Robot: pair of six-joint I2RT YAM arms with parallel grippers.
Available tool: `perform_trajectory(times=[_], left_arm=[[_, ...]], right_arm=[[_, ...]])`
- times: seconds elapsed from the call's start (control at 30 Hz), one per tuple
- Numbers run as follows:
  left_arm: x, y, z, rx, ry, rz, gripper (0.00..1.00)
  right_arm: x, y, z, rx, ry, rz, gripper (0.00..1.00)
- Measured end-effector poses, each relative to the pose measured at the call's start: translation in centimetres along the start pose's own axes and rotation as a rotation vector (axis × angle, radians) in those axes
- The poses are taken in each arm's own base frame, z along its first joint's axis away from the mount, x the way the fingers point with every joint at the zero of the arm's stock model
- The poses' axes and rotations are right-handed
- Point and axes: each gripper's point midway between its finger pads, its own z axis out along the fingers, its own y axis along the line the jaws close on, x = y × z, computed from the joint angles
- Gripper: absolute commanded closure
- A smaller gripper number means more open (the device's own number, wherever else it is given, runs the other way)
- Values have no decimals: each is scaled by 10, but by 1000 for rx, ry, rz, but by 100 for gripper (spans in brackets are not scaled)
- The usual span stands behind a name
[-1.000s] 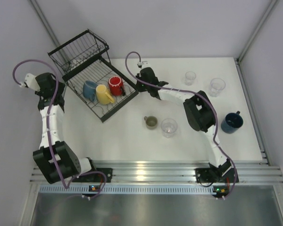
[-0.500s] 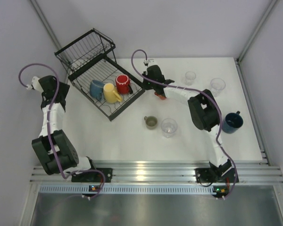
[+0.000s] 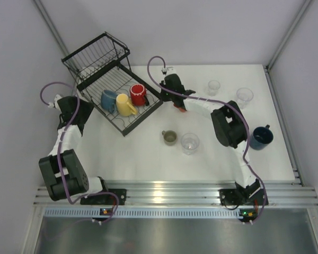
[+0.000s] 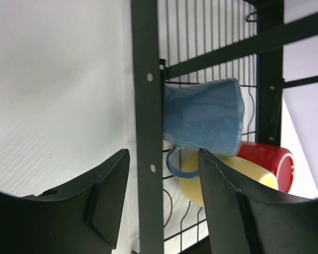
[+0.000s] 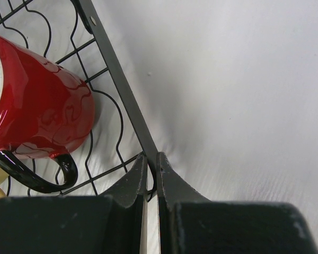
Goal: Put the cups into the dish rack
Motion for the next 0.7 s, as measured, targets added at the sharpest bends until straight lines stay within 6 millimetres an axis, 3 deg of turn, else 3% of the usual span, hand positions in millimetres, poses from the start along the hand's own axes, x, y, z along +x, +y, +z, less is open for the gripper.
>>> perform_trajectory(times=[0.33, 0.7], left_arm=[[22, -46, -2, 153, 34, 57, 34], [45, -44, 22, 119, 90, 77, 28]], right_arm=[[4, 4, -5, 4, 3, 14, 100], [13, 11, -14, -5, -2, 20, 100]])
